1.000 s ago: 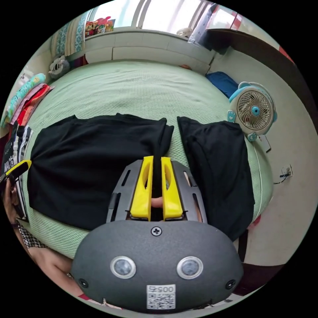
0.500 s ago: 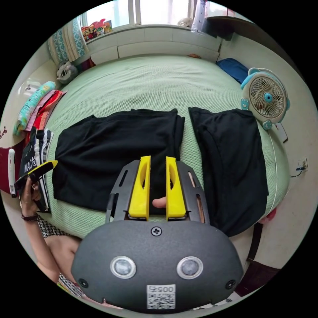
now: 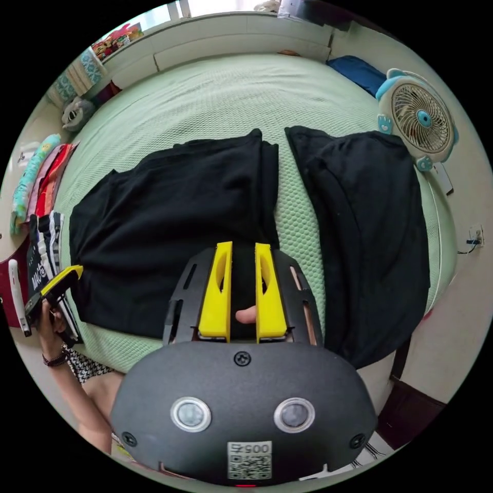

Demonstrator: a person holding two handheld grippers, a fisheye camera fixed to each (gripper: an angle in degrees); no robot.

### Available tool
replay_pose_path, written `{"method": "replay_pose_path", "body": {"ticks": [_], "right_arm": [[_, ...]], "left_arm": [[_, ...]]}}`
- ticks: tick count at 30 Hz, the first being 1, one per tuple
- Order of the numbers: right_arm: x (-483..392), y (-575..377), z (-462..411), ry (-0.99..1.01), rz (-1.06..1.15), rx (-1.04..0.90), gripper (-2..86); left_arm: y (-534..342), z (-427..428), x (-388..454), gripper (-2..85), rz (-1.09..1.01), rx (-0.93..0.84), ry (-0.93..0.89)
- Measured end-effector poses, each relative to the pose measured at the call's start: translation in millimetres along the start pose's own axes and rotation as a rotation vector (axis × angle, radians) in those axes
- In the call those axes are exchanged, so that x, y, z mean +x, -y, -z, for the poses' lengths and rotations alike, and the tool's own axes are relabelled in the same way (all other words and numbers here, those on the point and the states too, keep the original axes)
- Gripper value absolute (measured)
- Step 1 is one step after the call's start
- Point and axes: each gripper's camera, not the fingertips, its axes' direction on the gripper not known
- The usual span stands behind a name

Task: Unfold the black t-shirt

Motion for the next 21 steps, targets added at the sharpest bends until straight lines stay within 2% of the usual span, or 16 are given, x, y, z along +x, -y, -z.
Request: {"method": "replay_pose_path", "body": {"ticks": [2,6,9,21], "right_arm": [[1.6,-3.1,8.3,-0.011,-0.006,0.031,3.7],[5.7,-19.8,42.7,-0.003,0.011,0.272,7.2],[7.7,-27.6,48.4,0.047,0.041,0.363,10.2],[-7.4,-14.4,19.3,0.008,0.059,0.37,12.1]], "left_arm": [[-1.8,4.0,0.5,8.1,-0.006,0.006,-0.011],[-7.7,17.3,-2.3,9.6,-0.007,0.05,-0.006],[-14.4,26.2,-8.0,10.0,0.005,0.092,-0.017],[-18.7,24.1,-15.8,11.9,-0.017,0.154,-0.016]]}}
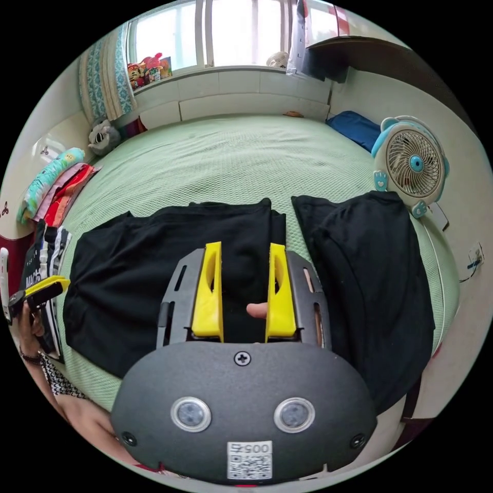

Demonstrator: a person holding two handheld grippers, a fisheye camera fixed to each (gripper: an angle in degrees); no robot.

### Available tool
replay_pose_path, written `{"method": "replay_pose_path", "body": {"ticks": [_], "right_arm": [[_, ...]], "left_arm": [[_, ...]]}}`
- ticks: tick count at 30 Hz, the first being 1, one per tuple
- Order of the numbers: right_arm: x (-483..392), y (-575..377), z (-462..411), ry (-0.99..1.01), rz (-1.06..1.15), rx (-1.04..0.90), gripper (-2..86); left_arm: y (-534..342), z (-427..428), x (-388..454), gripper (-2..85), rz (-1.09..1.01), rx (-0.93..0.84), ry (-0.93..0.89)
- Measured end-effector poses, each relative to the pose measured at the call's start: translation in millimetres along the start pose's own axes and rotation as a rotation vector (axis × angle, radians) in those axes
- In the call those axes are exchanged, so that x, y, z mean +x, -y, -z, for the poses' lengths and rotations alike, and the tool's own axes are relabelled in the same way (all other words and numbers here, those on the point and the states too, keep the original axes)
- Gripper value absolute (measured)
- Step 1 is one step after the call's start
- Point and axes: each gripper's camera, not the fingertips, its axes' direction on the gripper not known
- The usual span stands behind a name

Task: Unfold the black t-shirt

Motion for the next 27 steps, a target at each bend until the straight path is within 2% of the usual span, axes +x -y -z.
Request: {"method": "replay_pose_path", "body": {"ticks": [5,11,21,27], "right_arm": [[-4.3,1.6,-4.7,-0.046,-0.043,0.002,8.5],[-12.4,1.1,0.6,-0.139,-0.087,0.006,-0.1],[-25.6,-16.8,53.7,0.006,-0.037,-0.02,-0.9],[-24.6,-32.7,75.4,0.004,-0.009,-0.061,-0.9]], "left_arm": [[-1.9,-3.1,-5.5,12.2,0.004,-0.022,0.012],[-6.3,-0.3,-8.0,12.1,0.017,-0.014,0.017],[-17.6,-13.4,-13.8,11.6,0.128,-0.015,-0.054],[-30.9,1.4,6.8,3.9,0.136,-0.003,0.06]]}}
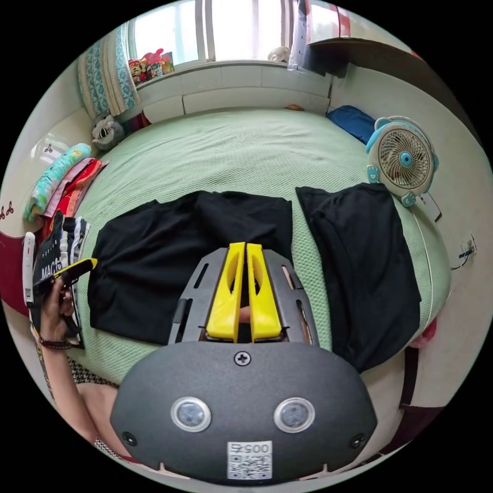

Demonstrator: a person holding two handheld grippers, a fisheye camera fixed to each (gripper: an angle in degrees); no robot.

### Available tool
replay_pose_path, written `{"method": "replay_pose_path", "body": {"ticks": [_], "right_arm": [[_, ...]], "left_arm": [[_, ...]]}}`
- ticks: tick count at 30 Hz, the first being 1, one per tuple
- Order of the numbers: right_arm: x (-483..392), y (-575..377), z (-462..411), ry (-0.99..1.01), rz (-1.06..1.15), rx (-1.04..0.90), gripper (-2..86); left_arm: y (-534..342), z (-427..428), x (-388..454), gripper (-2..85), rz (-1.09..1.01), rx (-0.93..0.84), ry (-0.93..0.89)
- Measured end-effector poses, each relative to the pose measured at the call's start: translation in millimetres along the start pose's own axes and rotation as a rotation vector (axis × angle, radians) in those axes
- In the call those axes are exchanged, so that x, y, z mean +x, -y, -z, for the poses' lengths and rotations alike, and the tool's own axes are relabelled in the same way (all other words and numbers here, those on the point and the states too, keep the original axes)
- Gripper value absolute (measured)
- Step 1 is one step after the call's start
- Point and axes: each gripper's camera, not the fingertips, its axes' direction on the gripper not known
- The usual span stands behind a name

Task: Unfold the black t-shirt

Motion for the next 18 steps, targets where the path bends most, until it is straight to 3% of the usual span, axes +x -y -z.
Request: {"method": "replay_pose_path", "body": {"ticks": [18], "right_arm": [[29.7,-9.9,18.3,-0.062,-0.038,-0.088,-1.0]], "left_arm": [[-78.6,40.1,12.8,1.5,-0.167,-0.073,-0.037]]}}
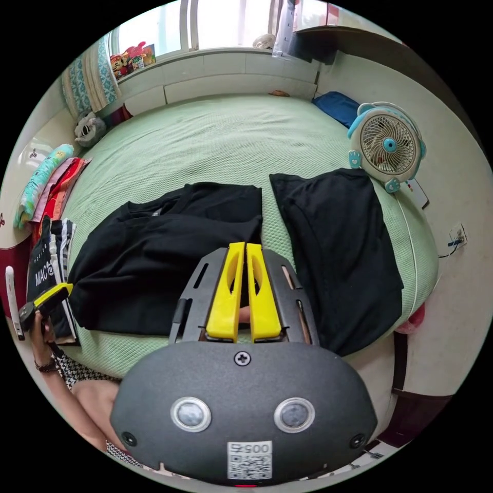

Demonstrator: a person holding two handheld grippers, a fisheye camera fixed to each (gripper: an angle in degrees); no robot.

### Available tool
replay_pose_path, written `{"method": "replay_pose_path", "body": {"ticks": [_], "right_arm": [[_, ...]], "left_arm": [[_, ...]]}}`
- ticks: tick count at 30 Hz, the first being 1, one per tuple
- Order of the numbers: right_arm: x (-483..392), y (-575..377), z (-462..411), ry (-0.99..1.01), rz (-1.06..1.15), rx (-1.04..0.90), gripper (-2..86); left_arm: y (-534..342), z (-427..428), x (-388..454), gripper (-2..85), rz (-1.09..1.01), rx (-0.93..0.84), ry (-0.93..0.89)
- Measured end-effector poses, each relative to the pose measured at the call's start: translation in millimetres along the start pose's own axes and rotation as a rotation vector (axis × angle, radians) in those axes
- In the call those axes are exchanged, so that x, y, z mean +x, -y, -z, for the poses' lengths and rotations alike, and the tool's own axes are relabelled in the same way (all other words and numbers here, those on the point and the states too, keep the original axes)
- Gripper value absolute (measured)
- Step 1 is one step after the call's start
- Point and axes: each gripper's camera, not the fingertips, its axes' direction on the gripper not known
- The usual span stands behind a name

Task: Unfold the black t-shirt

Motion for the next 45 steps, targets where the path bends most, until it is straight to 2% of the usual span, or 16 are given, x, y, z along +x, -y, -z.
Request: {"method": "replay_pose_path", "body": {"ticks": [9,13,19,23,30,36,41,45], "right_arm": [[1.1,-20.2,3.5,0.006,0.032,0.024,-1.2],[-8.5,-43.4,15.3,-0.001,0.125,0.029,-1.5],[13.5,-110.3,67.0,0.027,0.177,0.094,-1.6],[44.3,-157.8,69.7,0.005,0.162,0.026,-1.6],[77.0,-234.2,52.8,-0.039,0.078,-0.046,-1.5],[98.1,-267.2,57.8,-0.029,-0.008,-0.012,0.8],[112.8,-278.6,75.7,0.103,0.021,0.085,7.3],[116.2,-277.7,78.2,0.11,0.052,0.111,11.0]], "left_arm": [[-39.6,2.9,22.8,1.4,-0.09,-0.038,0.018],[-68.8,6.7,47.9,1.8,-0.15,-0.081,0.083],[-151.8,26.5,88.7,1.9,-0.256,-0.016,0.218],[-201.1,16.1,82.4,2.1,-0.167,-0.059,0.115],[-269.9,3.8,69.1,2.8,-0.069,-0.107,0.065],[-307.0,29.8,47.5,4.9,0.013,0.002,0.033],[-318.2,42.1,26.4,11.5,0.047,0.078,-0.078],[-326.6,48.7,19.8,13.2,0.043,0.142,-0.13]]}}
